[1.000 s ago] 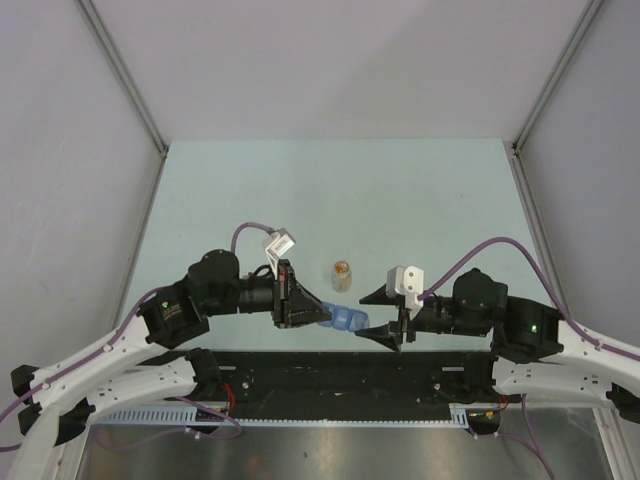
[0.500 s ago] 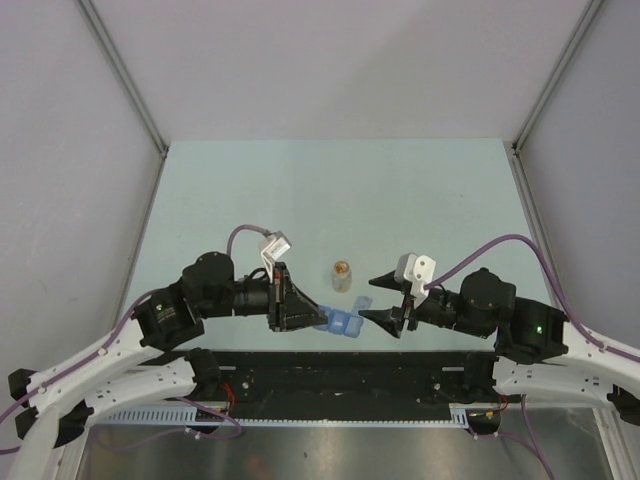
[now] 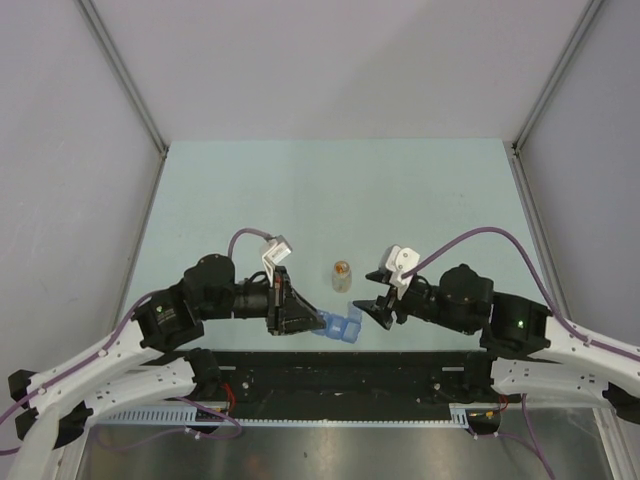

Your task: Sort the pills into containers

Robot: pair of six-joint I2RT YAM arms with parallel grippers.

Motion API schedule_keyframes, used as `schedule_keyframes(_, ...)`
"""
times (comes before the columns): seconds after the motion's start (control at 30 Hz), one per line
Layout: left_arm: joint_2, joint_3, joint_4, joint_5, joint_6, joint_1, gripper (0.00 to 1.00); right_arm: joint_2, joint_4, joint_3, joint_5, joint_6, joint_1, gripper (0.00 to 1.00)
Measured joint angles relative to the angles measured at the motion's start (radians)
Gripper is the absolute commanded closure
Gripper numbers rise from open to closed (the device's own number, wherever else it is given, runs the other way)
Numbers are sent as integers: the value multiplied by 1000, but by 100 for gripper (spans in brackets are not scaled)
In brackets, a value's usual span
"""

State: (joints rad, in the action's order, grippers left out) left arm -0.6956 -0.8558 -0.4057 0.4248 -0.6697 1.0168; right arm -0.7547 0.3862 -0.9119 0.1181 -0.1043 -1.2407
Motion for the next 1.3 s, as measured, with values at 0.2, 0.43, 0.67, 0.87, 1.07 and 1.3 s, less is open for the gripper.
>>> schedule_keyframes(0.2, 12, 72, 24, -51, 27, 0, 99, 106, -46, 0, 135, 29, 2, 42)
schedule_keyframes(0.43, -101, 208, 65, -214, 92, -1, 95, 150, -57, -3, 316, 101, 8, 40)
schedule_keyframes(0.67, -267, 375, 234, -277, 103, -33, 98, 193, -9, -3, 377, 170, 8, 39)
schedule_keyframes(0.87, -413, 420, 411, -234, 102, -147, 77, 201, 33, -3, 397, 205, 8, 34)
schedule_keyframes(1.07, -591, 354, 501, -139, 138, -206, 32, 192, 65, -2, 423, 245, 8, 10)
schedule_keyframes(1.3, -622, 322, 447, -134, 174, -229, 9, 180, 43, 72, 523, 274, 23, 10)
